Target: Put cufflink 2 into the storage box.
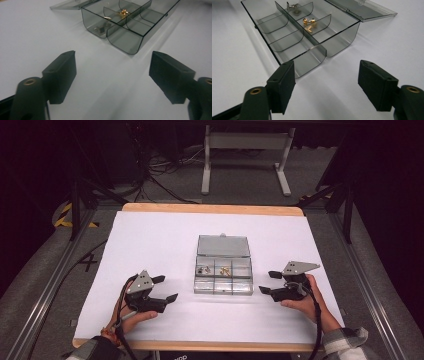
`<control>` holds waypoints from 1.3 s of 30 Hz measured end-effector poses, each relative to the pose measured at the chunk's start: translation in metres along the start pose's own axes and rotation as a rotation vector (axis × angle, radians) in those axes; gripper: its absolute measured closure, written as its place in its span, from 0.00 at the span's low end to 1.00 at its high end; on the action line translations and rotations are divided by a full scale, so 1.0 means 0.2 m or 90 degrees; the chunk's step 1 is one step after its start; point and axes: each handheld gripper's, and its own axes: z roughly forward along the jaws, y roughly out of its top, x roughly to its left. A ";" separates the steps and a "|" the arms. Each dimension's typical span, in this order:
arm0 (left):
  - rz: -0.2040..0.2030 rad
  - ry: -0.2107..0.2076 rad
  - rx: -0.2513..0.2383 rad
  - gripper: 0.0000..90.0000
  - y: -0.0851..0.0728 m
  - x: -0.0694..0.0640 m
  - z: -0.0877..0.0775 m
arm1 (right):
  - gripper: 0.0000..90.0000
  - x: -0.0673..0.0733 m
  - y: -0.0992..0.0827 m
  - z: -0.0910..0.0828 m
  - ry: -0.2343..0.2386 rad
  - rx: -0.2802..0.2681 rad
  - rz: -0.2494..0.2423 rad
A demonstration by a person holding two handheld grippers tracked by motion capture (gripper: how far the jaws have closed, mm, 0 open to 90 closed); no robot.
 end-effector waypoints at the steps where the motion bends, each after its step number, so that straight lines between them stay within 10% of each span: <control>1: 0.003 0.003 0.001 0.29 0.01 0.01 0.01 | 0.35 0.00 0.01 0.00 -0.006 0.004 -0.002; 19: 0.037 -0.005 0.021 0.90 0.21 0.16 0.19 | 0.45 -0.15 0.20 0.05 -0.014 -0.034 0.050; 39: 0.020 0.017 0.058 0.98 0.32 0.25 0.42 | 0.53 -0.28 0.35 0.24 -0.039 -0.014 0.106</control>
